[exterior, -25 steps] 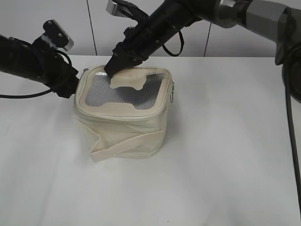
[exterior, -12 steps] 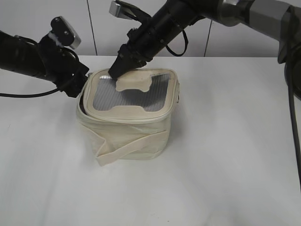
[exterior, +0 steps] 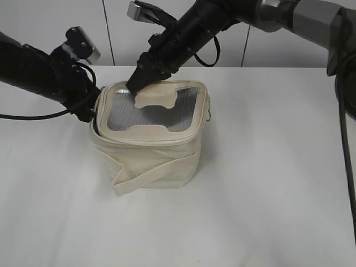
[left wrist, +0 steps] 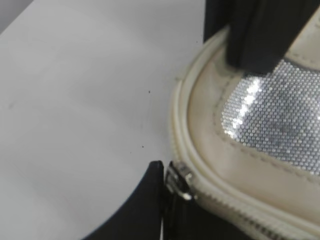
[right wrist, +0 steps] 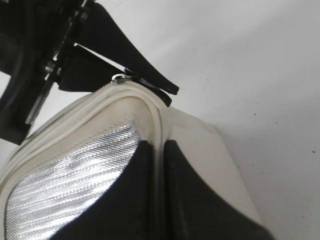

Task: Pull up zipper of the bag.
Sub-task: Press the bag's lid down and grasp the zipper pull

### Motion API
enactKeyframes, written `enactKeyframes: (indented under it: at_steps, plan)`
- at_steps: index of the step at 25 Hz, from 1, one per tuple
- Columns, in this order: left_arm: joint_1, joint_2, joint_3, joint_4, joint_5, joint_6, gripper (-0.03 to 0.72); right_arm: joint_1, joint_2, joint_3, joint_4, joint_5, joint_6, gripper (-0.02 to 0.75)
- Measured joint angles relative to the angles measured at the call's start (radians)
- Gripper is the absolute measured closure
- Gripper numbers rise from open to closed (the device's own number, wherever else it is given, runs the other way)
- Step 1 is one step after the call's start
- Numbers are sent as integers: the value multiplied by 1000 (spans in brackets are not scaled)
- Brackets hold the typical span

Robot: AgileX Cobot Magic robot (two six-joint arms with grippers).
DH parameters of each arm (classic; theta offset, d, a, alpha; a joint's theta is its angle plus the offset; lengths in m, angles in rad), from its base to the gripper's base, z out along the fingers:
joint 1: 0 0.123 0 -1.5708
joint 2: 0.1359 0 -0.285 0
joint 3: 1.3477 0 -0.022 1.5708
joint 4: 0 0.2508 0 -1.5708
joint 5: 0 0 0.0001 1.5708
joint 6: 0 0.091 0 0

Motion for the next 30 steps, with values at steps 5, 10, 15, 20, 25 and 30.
enactKeyframes:
  at_steps: [5,10,15,20,25,30]
  plan:
    - [17,-74,68,36,2,-72,676,2,0,0,3,-8,31,691]
    - [18,-167,165,30,-20,-87,676,9,0,0,28,-8,38,692]
    - [19,-246,234,34,-23,-132,676,14,1,1,48,-6,76,692]
    - [19,-283,274,132,-22,-253,676,22,1,2,58,0,113,692]
    - [11,-295,294,291,10,-446,679,18,3,3,55,-29,159,694]
    - [-39,-296,294,330,21,-522,679,18,3,3,57,-29,164,694]
